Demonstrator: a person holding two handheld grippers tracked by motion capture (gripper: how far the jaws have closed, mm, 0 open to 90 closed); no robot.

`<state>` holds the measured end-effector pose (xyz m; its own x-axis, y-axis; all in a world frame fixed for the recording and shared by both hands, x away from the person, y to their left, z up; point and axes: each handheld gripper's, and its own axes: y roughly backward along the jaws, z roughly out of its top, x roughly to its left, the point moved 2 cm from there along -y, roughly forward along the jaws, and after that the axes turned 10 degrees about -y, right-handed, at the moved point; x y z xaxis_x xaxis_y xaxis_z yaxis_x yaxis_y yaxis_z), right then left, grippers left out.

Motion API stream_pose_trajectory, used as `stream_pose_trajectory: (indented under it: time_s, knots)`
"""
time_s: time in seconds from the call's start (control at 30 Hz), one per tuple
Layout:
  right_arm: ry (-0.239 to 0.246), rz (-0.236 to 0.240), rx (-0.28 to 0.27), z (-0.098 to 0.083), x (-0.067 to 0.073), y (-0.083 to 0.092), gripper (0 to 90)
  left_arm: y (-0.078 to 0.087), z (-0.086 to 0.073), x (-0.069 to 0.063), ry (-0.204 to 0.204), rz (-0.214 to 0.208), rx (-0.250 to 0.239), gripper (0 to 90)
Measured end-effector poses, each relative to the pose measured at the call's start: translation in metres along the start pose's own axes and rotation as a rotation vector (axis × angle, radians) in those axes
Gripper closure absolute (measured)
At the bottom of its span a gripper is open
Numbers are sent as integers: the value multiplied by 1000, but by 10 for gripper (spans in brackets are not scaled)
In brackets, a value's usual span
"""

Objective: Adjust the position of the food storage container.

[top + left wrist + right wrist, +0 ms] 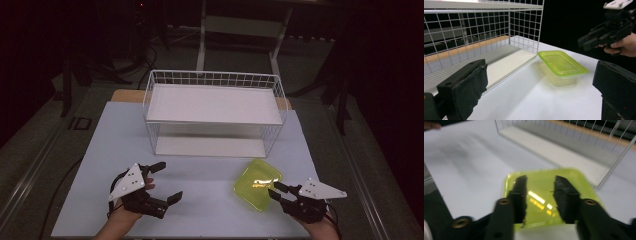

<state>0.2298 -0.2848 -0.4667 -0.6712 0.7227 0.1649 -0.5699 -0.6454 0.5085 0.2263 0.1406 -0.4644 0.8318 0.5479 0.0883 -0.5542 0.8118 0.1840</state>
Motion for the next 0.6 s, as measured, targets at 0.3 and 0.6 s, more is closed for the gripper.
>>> stream_pose_trajectory:
  time_s: [0.3, 0.6]
  knots:
    - [55, -1, 77, -18, 1, -7, 900, -2, -1, -3, -9, -11, 7, 3]
    - [43, 20, 163, -32, -2, -15, 900, -3, -1, -3, -9, -18, 13, 3]
